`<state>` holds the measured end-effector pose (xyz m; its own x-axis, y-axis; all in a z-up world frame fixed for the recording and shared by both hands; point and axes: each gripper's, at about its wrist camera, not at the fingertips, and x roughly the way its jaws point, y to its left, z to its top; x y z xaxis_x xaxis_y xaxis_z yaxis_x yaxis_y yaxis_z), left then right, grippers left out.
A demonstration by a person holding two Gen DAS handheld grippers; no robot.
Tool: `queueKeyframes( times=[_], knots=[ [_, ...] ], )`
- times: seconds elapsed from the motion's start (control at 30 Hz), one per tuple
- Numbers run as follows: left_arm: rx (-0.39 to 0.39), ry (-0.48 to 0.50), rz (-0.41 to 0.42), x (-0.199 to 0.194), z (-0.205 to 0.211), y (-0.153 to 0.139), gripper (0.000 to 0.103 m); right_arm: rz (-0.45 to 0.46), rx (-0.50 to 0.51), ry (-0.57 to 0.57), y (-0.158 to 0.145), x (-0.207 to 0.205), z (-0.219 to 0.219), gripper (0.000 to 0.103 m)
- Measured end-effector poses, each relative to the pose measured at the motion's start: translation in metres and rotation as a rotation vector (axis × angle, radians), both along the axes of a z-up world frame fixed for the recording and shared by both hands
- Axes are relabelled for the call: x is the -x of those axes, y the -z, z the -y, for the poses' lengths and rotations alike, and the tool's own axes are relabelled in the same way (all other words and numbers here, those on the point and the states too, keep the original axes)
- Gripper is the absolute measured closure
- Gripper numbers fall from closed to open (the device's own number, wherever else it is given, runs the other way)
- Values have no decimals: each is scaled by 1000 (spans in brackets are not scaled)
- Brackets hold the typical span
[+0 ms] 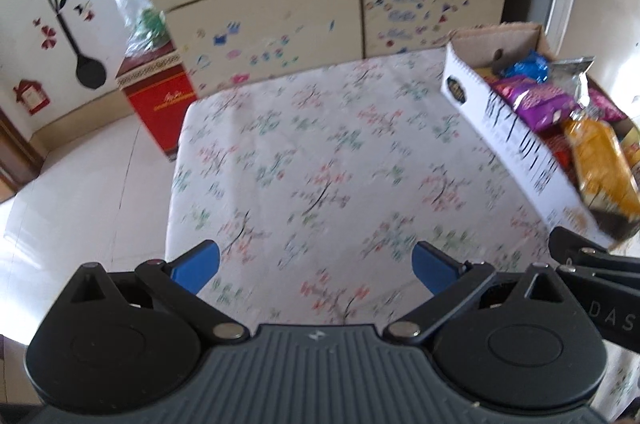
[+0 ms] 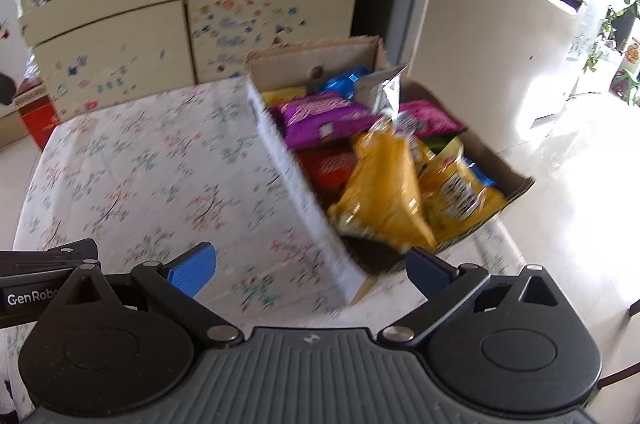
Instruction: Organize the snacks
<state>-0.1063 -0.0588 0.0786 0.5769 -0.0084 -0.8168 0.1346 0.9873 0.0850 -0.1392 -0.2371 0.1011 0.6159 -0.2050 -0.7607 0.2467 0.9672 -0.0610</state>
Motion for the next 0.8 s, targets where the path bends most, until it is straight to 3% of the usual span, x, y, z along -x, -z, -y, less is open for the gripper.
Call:
queueKeyframes(
  times=[0.43,0.8],
  knots=[
    [10,-119,-89,15,-56,40,1,-83,-60,-108,58,7,-42,0],
    [66,-147,-87,13,-76,48,1,1,-53,-144,88,-5,-60,0]
  ],
)
